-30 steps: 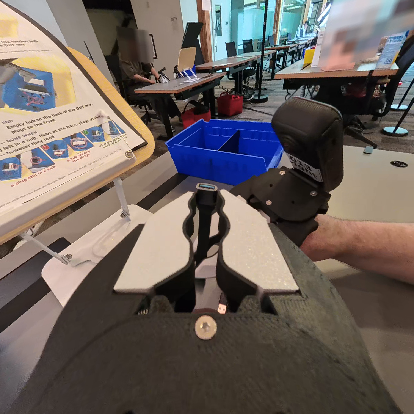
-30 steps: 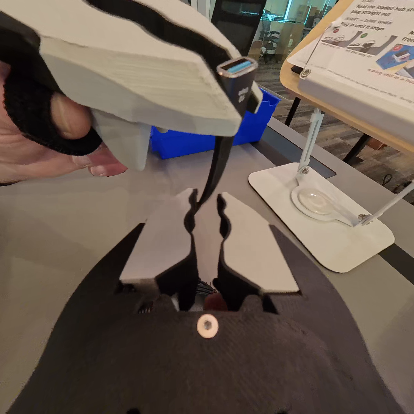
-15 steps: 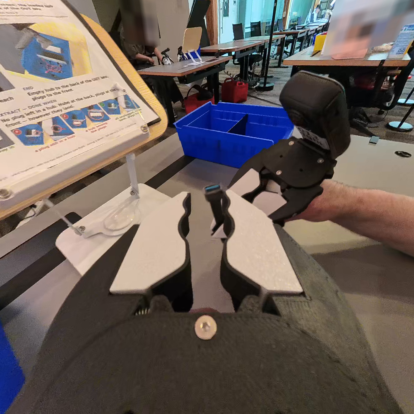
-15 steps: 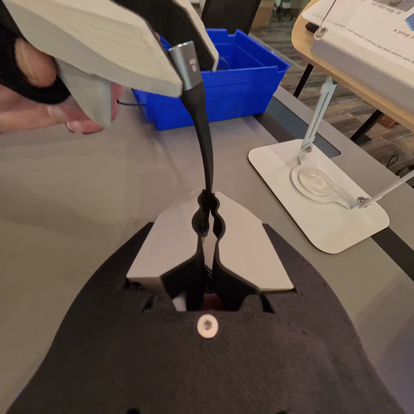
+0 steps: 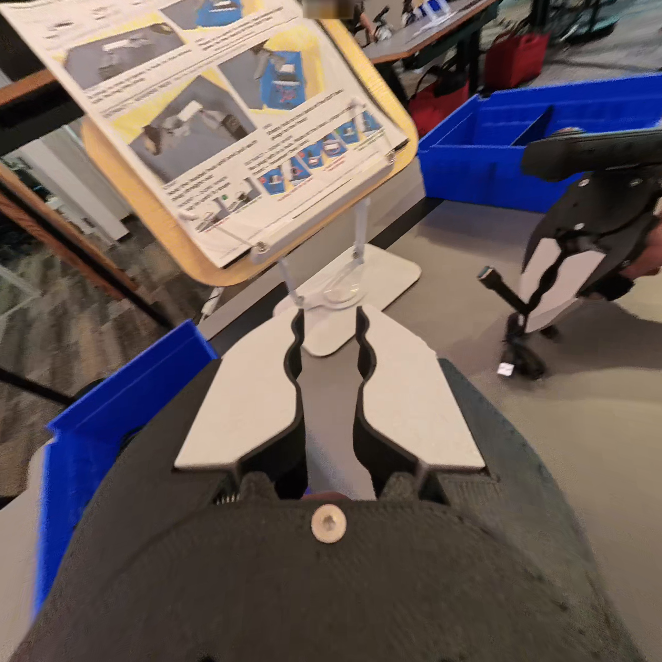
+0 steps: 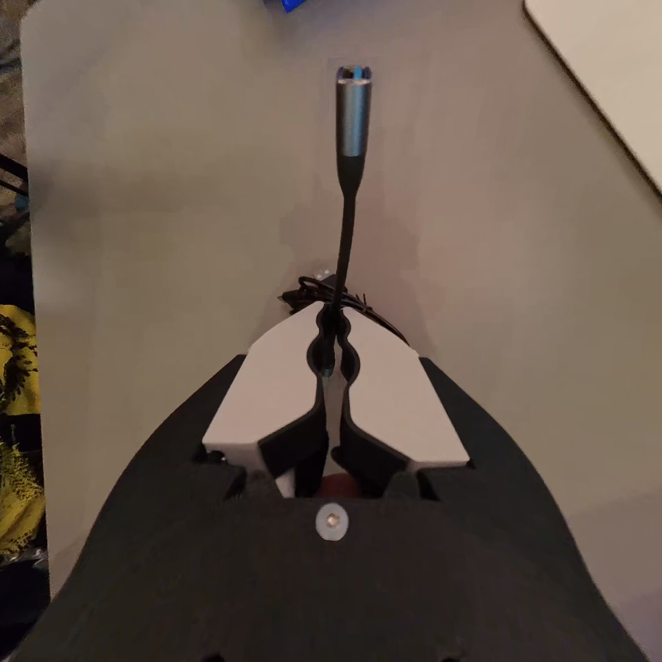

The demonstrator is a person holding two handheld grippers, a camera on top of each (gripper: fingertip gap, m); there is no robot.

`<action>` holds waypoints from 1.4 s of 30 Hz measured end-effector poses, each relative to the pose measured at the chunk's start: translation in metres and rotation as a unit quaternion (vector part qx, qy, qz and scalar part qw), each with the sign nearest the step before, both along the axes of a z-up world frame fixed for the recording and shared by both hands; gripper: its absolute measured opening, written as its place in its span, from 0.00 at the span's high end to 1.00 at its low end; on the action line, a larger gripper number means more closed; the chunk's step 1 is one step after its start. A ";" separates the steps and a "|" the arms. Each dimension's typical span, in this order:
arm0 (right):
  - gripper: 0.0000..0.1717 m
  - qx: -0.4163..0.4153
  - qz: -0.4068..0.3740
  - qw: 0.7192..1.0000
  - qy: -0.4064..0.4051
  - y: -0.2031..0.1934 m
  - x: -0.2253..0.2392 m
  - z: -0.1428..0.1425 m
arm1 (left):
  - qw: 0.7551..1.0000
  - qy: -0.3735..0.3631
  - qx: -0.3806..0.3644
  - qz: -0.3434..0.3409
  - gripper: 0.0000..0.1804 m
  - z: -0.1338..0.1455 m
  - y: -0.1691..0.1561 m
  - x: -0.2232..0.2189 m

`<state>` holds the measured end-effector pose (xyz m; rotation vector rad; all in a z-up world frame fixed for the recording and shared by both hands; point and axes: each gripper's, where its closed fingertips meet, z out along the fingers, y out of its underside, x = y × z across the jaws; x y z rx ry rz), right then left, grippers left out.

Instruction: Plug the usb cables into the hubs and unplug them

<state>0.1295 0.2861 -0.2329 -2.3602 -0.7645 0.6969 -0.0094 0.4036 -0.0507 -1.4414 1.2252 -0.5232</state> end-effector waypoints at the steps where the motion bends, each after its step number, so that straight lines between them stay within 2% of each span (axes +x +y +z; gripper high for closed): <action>1: 0.99 -0.002 -0.006 1.000 -0.012 0.002 0.002 -0.004 | 1.000 0.008 0.006 0.011 0.85 0.002 0.007 -0.008; 5: 0.81 -0.004 -0.026 0.999 -0.020 0.008 0.006 -0.008 | 0.998 0.034 0.016 0.052 0.83 0.009 0.033 -0.037; 11: 0.82 0.037 -0.056 0.998 0.002 0.018 0.015 0.009 | 0.988 0.091 0.049 0.111 0.82 0.012 0.072 -0.072; 15: 0.83 0.057 -0.062 0.996 0.022 0.021 0.017 0.019 | 0.979 0.146 0.060 0.128 0.80 0.003 0.113 -0.083; 19: 0.83 0.066 -0.064 0.996 0.020 0.022 0.018 0.019 | 0.973 0.205 0.025 0.102 0.79 -0.024 0.156 -0.081; 23: 0.84 0.076 -0.067 0.994 0.027 0.024 0.018 0.023 | 0.951 0.304 0.013 0.049 0.76 -0.063 0.193 -0.073; 27: 0.84 0.079 -0.071 0.994 0.034 0.025 0.020 0.023 | 0.936 0.352 -0.008 0.000 0.77 -0.091 0.227 -0.060; 30: 0.84 0.081 -0.070 0.994 0.036 0.025 0.020 0.022 | 0.911 0.409 -0.033 -0.037 0.77 -0.120 0.245 -0.059; 35: 0.84 0.084 -0.067 0.993 0.039 0.025 0.020 0.021 | 0.841 0.524 -0.089 -0.099 0.76 -0.172 0.256 -0.076; 40: 0.84 0.083 -0.062 0.994 0.042 0.025 0.018 0.019 | 0.804 0.561 -0.146 -0.132 0.64 -0.202 0.257 -0.081; 42: 0.84 0.081 -0.061 0.994 0.040 0.025 0.018 0.017 | 0.798 0.569 -0.145 -0.135 0.65 -0.204 0.258 -0.081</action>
